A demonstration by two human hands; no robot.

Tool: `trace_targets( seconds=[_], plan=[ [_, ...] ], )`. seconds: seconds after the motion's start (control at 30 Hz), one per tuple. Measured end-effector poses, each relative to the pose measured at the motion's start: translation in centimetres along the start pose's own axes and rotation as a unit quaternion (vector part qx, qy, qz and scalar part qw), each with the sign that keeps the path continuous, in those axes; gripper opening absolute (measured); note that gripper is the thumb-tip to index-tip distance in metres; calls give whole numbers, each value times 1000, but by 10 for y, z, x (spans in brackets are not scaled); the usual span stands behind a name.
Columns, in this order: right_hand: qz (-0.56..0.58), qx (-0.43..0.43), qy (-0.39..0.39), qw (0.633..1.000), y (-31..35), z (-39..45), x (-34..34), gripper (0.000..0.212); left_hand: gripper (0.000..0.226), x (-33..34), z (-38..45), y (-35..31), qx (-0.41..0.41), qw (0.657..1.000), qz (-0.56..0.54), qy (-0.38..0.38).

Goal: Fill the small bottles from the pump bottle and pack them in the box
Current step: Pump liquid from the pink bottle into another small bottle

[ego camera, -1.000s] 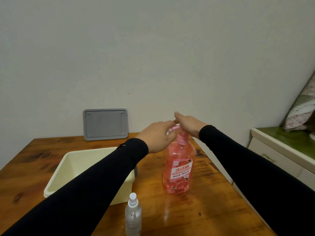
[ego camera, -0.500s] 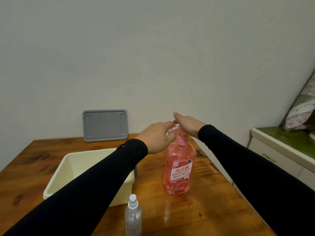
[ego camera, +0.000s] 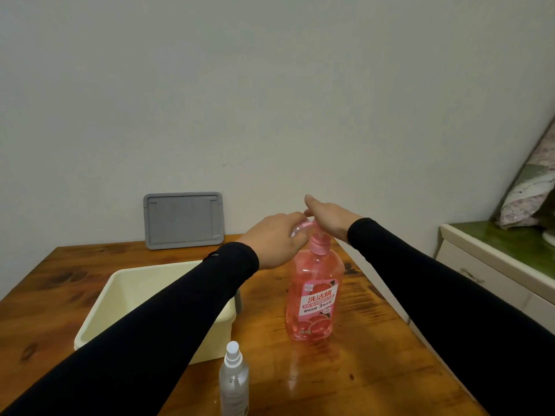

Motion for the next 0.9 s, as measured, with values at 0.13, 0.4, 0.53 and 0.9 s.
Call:
trace_targets(
  seconds=[0.13,0.4,0.53,0.9],
  plan=[
    [-14,-1,8,1000,-11,1,9,65,43,12,-5,3,-2,1000,1,1],
    [28,-7,6,1000,0,-2,2,67,40,2,-1,0,2,1000,9,6],
    [44,-10,-2,999,-4,0,3,66,39,1,0,0,3,1000,8,5],
    [32,-2,-1,999,-3,-2,4,68,41,4,-1,3,-2,1000,15,9]
  ],
)
Point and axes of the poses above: each hand's wrist, its own z-axis towards the middle knuckle, its own x-axis out of the palm, y = z × x, the point moved 5 cm from there along z, towards the middle knuckle, and after that the axes turned 12 degrees about -x, right-handed, at the moved point
